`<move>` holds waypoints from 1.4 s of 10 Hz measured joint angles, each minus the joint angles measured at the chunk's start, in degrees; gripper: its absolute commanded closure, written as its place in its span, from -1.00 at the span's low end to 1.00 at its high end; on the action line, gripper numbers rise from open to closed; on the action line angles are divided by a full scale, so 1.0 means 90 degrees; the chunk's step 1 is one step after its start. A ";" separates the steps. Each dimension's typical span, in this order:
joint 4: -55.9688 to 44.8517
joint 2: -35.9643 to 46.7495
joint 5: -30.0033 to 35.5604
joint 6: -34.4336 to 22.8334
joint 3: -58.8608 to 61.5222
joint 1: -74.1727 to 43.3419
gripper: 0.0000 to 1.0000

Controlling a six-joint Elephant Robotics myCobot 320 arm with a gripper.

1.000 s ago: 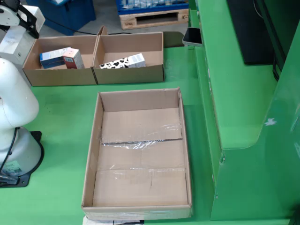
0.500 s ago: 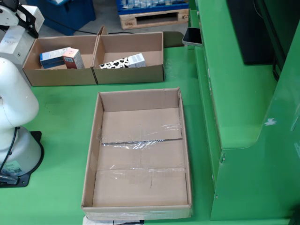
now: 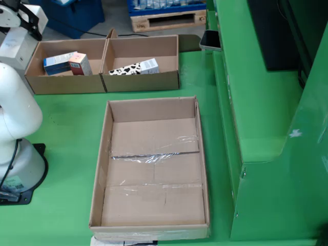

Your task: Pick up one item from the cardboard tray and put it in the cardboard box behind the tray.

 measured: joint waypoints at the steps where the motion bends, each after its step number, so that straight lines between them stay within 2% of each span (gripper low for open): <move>1: 0.0039 0.0000 0.0039 -0.0040 -0.0039 -0.0078 1.00; 4: 0.0400 -0.0167 0.0302 -0.0654 -0.0049 -0.0606 1.00; 7: 0.0537 -0.0186 0.0390 -0.0811 -0.0176 -0.0810 1.00; 9: 0.0918 -0.0283 0.0624 -0.1211 -0.0381 -0.1191 1.00; 13: 0.0957 -0.0723 0.0810 -0.1582 0.0000 -0.1533 1.00; 14: 0.0898 -0.0956 0.0908 -0.1837 0.0302 -0.1699 1.00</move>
